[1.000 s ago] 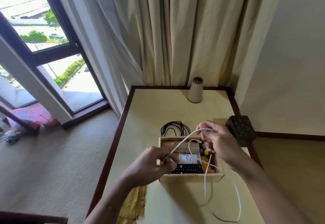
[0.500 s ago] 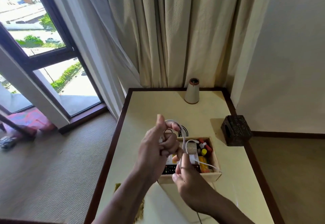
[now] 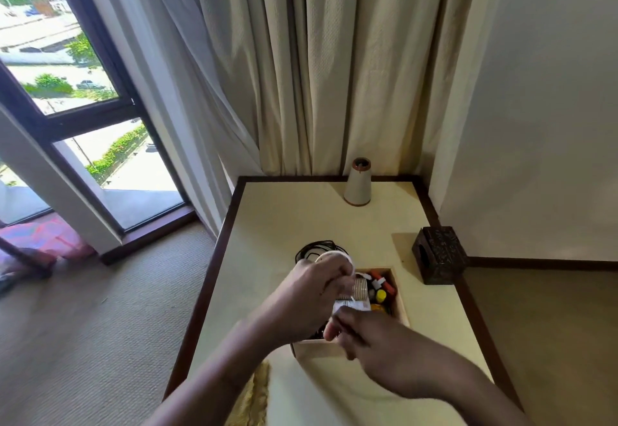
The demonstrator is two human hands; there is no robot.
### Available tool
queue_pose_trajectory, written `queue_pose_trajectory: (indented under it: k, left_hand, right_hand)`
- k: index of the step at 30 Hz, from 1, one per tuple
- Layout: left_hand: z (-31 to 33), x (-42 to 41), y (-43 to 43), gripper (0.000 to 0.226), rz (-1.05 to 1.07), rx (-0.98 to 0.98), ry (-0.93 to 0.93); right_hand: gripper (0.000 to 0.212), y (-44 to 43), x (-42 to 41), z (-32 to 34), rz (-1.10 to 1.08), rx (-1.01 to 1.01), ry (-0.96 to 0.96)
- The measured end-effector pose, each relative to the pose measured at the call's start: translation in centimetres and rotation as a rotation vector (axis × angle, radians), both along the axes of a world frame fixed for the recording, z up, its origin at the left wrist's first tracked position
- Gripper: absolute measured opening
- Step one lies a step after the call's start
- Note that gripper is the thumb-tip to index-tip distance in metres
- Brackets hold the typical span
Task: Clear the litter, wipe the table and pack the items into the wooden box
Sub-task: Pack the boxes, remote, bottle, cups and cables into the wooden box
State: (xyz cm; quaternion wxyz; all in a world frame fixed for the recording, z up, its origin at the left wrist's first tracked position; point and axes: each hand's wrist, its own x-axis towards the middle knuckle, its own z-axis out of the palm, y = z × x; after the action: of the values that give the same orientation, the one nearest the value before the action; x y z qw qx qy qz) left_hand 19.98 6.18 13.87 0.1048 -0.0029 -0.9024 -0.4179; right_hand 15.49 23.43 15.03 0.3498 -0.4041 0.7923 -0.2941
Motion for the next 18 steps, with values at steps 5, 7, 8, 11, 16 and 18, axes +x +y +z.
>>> queue_pose_trajectory:
  k: [5,7,8,11,16,18]
  left_hand:
    - [0.2,1.1,-1.4,0.016,-0.132,0.417,-0.264]
    - [0.5,1.4,-1.6,0.025,-0.245,0.601,-0.33]
    - [0.7,1.5,-1.6,0.029,-0.287,0.693,-0.353]
    - [1.0,1.7,-1.7,0.034,-0.338,0.991,-0.406]
    - [1.4,2.3,-0.8,0.021,-0.38,1.475,-0.265]
    - [1.8,2.3,0.1,0.018,-0.353,1.63,-0.137]
  right_hand:
    - [0.013,2.0,-3.0,4.3,-0.033,-0.164,0.056]
    - [0.011,2.1,-3.8,4.6,-0.032,-0.252,0.122]
    - [0.011,2.1,-4.1,4.5,-0.044,-0.307,0.182]
    - [0.015,1.7,-4.6,3.6,-0.132,-0.52,0.322]
    - [0.01,0.7,-4.1,0.7,-0.36,-0.701,0.161]
    - [0.017,0.1,-3.4,-0.3,-0.421,-0.673,0.044]
